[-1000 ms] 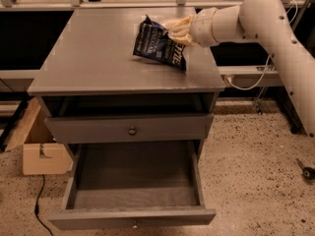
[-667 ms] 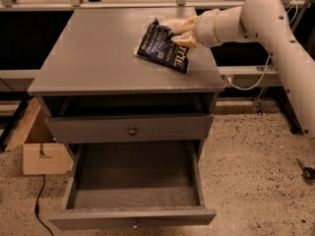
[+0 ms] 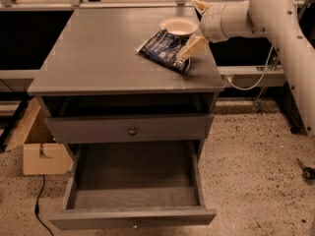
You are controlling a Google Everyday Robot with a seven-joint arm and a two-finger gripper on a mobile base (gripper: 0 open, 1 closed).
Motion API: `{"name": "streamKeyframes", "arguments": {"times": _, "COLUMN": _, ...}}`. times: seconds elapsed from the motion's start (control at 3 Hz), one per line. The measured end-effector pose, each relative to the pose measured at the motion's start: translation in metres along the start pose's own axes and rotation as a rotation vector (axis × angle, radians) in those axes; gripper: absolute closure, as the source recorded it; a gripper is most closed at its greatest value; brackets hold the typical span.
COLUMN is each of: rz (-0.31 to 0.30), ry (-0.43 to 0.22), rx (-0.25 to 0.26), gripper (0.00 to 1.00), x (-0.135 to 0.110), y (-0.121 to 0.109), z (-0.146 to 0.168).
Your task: Pick blue chip bag from middle drawer and place on counter
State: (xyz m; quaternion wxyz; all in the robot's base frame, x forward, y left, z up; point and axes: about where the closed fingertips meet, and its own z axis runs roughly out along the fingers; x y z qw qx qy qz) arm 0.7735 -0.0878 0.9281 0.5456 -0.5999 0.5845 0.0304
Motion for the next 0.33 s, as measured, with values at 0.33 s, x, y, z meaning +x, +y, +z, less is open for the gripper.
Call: {"name": "streamKeyframes", "arguments": {"times": 0.33, "rz": -0.036, "ry": -0.022, "rx": 0.039, "gripper": 0.00, "x": -0.0139, "y": -0.0085, "z": -0.0196}}
